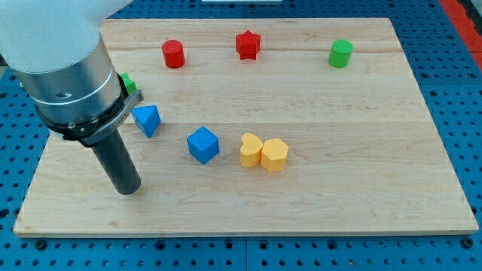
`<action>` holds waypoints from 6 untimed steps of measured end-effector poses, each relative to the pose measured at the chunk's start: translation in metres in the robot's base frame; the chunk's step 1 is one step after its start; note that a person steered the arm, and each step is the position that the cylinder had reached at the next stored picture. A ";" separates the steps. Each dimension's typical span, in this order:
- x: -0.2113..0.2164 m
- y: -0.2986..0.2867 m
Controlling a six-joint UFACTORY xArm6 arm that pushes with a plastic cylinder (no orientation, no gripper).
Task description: Separate the yellow hexagon from the yellow heart to the bottom center
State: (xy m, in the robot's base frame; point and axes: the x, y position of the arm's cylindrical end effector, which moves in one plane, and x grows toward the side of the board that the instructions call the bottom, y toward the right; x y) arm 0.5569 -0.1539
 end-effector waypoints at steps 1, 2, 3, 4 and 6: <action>0.043 0.028; 0.052 0.064; 0.026 0.101; -0.004 0.148; -0.039 0.237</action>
